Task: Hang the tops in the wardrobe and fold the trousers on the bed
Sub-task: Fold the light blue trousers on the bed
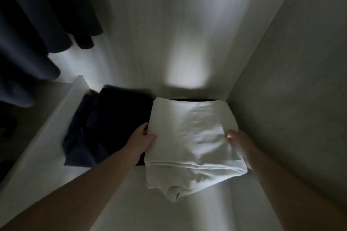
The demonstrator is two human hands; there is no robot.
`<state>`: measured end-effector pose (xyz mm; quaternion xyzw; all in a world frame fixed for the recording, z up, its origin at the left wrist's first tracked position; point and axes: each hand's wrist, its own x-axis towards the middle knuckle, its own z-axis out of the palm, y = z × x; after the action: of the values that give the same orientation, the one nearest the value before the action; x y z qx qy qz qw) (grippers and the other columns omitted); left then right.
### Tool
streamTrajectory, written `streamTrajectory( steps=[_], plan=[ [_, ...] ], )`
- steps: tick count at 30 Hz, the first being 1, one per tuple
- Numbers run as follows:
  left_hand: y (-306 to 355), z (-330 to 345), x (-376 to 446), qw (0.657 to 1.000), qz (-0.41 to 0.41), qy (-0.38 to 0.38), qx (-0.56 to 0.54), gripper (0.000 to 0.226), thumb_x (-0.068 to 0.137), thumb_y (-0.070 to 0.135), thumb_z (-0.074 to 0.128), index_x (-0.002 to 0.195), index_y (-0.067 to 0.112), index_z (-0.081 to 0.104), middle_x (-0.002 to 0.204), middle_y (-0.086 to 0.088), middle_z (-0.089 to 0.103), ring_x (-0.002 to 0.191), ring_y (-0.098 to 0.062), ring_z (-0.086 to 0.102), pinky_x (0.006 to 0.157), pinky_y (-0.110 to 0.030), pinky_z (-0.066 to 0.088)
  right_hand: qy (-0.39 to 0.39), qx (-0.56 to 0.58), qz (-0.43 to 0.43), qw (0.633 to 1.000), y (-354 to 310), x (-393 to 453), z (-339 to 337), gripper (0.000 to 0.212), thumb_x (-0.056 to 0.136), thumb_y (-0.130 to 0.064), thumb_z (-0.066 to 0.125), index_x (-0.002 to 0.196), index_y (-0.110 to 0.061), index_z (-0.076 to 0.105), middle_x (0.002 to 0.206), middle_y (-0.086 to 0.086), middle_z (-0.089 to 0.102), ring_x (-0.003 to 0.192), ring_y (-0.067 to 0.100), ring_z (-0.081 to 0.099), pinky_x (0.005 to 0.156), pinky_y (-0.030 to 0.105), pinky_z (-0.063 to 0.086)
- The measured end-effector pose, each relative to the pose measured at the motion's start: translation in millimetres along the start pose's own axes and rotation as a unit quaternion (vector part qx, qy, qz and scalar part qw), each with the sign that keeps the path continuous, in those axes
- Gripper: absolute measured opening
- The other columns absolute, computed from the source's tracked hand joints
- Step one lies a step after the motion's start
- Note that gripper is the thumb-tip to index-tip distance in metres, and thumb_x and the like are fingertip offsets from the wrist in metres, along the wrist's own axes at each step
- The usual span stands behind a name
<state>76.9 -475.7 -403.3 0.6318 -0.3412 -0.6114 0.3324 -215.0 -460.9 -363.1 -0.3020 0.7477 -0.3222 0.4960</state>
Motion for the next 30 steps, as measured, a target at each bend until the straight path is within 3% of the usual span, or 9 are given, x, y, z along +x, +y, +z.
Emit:
streamTrajectory(
  steps=[8,13,14,16,18,19,23,26,30],
  plan=[
    [8.4,42.7,86.5,0.997,0.044,0.004,0.057,0.073,0.085,-0.007,0.051,0.151,0.015,0.027,0.145,-0.012,0.044,0.127,-0.028,0.047,0.107,-0.046,0.04,0.053,-0.062,-0.009,0.997,-34.1,80.1,0.6,0.016,0.089,-0.017,0.053,0.099,-0.004,0.056,0.074,0.01,0.056,0.064,0.024,0.052,0.054,0.026,0.037],
    [-16.1,48.7,113.0,0.983,0.068,0.017,0.169,0.08,0.084,-0.004,0.056,0.152,0.015,0.02,0.15,-0.016,0.034,0.134,-0.029,0.038,0.112,-0.04,0.032,0.087,-0.128,-0.043,0.987,-22.0,103.0,13.5,0.047,0.085,-0.015,0.062,0.127,0.002,0.048,0.107,0.015,0.059,0.096,0.029,0.056,0.078,0.032,0.042],
    [-20.2,50.1,115.0,0.967,0.09,0.032,0.237,0.08,0.084,0.0,0.058,0.152,0.014,0.019,0.152,-0.018,0.029,0.137,-0.031,0.034,0.113,-0.038,0.028,0.114,-0.211,-0.08,0.967,-17.9,107.1,16.2,0.059,0.084,-0.016,0.064,0.136,-0.001,0.04,0.123,0.018,0.054,0.11,0.03,0.053,0.086,0.032,0.039],
    [-23.6,53.4,117.0,0.898,0.182,0.069,0.394,0.077,0.084,0.009,0.06,0.151,0.01,0.022,0.155,-0.021,0.019,0.141,-0.035,0.024,0.116,-0.036,0.02,0.155,-0.445,-0.202,0.859,-11.7,110.5,22.1,0.073,0.086,-0.025,0.059,0.148,-0.007,0.024,0.149,0.016,0.032,0.136,0.027,0.033,0.105,0.032,0.027],
    [-23.2,60.3,120.4,0.83,0.283,0.071,0.475,0.077,0.085,0.024,0.063,0.15,0.008,0.025,0.157,-0.02,0.014,0.144,-0.035,0.017,0.117,-0.038,0.016,0.137,-0.573,-0.304,0.748,-5.2,115.1,25.4,0.072,0.089,-0.034,0.049,0.151,-0.013,0.019,0.159,0.008,0.014,0.146,0.021,0.013,0.114,0.035,0.016],
    [-22.6,64.0,122.2,0.809,0.297,0.062,0.503,0.081,0.086,0.037,0.063,0.15,0.01,0.022,0.159,-0.017,0.01,0.146,-0.031,0.012,0.118,-0.04,0.014,0.123,-0.601,-0.312,0.725,-1.7,116.9,25.2,0.071,0.091,-0.039,0.046,0.151,-0.013,0.018,0.16,0.007,0.011,0.147,0.02,0.008,0.115,0.038,0.013],
    [-31.3,73.2,137.7,0.79,0.192,0.015,0.582,0.096,0.084,0.072,0.038,0.153,0.019,-0.003,0.16,0.0,-0.016,0.147,-0.015,-0.012,0.118,-0.044,0.004,0.104,-0.636,-0.275,0.714,21.9,118.4,21.2,0.071,0.094,-0.054,0.033,0.151,-0.012,0.02,0.159,0.01,0.012,0.146,0.022,0.012,0.116,0.039,0.01],
    [-30.4,75.7,147.8,0.797,0.15,-0.023,0.584,0.096,0.084,0.074,0.034,0.153,0.019,-0.003,0.16,0.001,-0.018,0.146,-0.014,-0.016,0.118,-0.045,0.002,0.092,-0.657,-0.266,0.699,27.1,123.9,22.1,0.07,0.095,-0.055,0.025,0.151,-0.015,0.016,0.16,0.008,0.008,0.147,0.02,0.009,0.116,0.038,0.009],
    [-21.2,81.9,132.0,0.803,0.136,-0.006,0.581,0.089,0.087,0.065,0.041,0.153,0.018,0.005,0.161,-0.003,-0.01,0.148,-0.018,-0.011,0.118,-0.049,0.0,0.101,-0.638,-0.231,0.727,24.0,106.5,32.7,0.063,0.097,-0.047,0.03,0.151,-0.017,0.016,0.16,0.007,0.009,0.147,0.018,0.009,0.116,0.038,0.011]
  ],
)
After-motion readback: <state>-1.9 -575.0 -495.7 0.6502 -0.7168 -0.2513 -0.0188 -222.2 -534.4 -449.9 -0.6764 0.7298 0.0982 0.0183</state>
